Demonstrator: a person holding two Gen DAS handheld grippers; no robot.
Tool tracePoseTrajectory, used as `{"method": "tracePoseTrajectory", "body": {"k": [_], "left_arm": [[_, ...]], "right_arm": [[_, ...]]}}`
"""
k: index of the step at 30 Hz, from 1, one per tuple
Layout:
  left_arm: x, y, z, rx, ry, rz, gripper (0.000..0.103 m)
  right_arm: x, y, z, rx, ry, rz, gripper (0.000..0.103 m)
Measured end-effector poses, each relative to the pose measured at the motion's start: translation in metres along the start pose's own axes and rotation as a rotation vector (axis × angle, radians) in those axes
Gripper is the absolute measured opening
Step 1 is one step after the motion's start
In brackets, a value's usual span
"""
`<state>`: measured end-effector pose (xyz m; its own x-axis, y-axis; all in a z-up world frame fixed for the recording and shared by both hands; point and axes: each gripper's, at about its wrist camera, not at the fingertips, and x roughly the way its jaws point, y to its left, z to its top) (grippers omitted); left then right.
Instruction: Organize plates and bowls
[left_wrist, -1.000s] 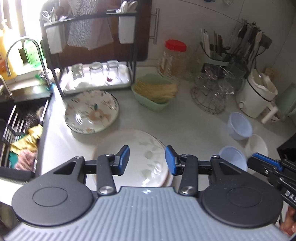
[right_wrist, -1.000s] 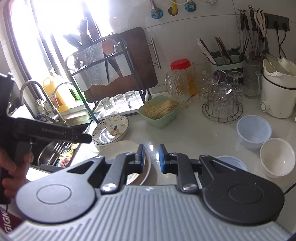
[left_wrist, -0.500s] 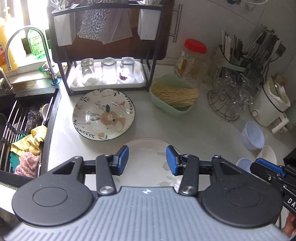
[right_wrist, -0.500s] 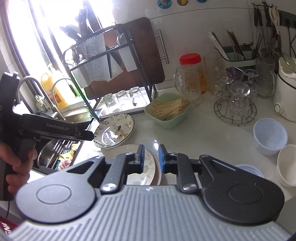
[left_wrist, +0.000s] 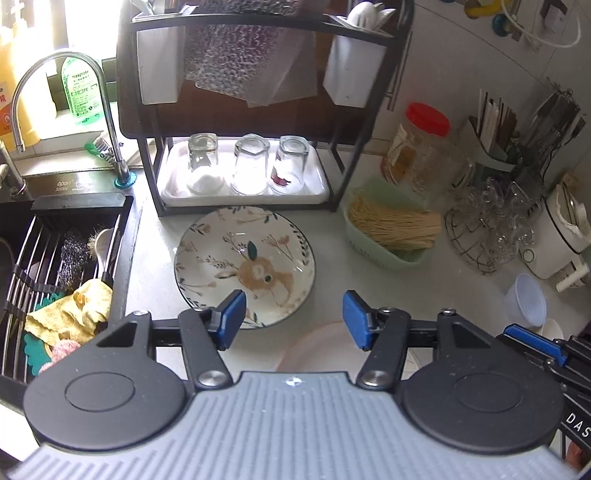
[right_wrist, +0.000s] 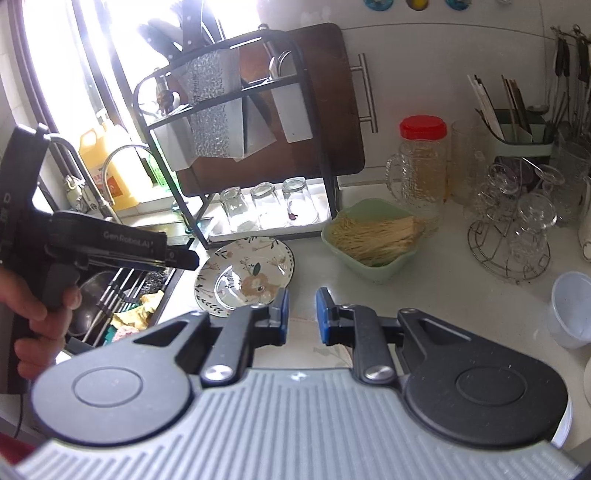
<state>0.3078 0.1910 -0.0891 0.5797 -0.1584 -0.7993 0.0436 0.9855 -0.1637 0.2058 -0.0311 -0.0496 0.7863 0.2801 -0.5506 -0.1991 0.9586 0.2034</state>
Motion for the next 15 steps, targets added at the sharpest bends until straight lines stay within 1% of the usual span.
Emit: {"method": "tracePoseTrajectory", "body": {"k": [2, 6, 7, 8, 9, 10, 13, 15], "left_arm": [[0.010, 0.009, 0.005, 0.011, 0.016, 0.007, 0.068], [0.027, 0.026, 0.014, 0.017, 0.032, 0.007, 0.073], [0.032, 0.030, 0.015, 0.023, 0.040, 0.010, 0.074], [0.039, 0.034, 0.018, 0.033, 0.047, 0.021, 0.078], [0.045, 0.037, 0.021, 0.043, 0.051, 0.032, 0.080], [0.051, 0.041, 0.024, 0.057, 0.057, 0.040, 0.081], [0.064, 0.054, 0.032, 0.089, 0.060, 0.034, 0.082], [0.074, 0.064, 0.037, 0.091, 0.065, 0.028, 0.083]], "right_arm": [[0.010, 0.005, 0.004, -0.004, 0.005, -0.010, 0.020], [0.029, 0.009, 0.009, 0.029, 0.034, -0.021, 0.021], [0.033, 0.010, 0.010, 0.030, 0.041, -0.035, 0.035], [0.036, 0.012, 0.011, 0.029, 0.038, -0.051, 0.058], [0.039, 0.014, 0.012, 0.032, 0.028, -0.061, 0.068], [0.041, 0.014, 0.012, 0.037, 0.024, -0.063, 0.080], [0.055, 0.017, 0.016, 0.048, 0.046, -0.058, 0.079], [0.066, 0.020, 0.018, 0.048, 0.057, -0.078, 0.079]]}}
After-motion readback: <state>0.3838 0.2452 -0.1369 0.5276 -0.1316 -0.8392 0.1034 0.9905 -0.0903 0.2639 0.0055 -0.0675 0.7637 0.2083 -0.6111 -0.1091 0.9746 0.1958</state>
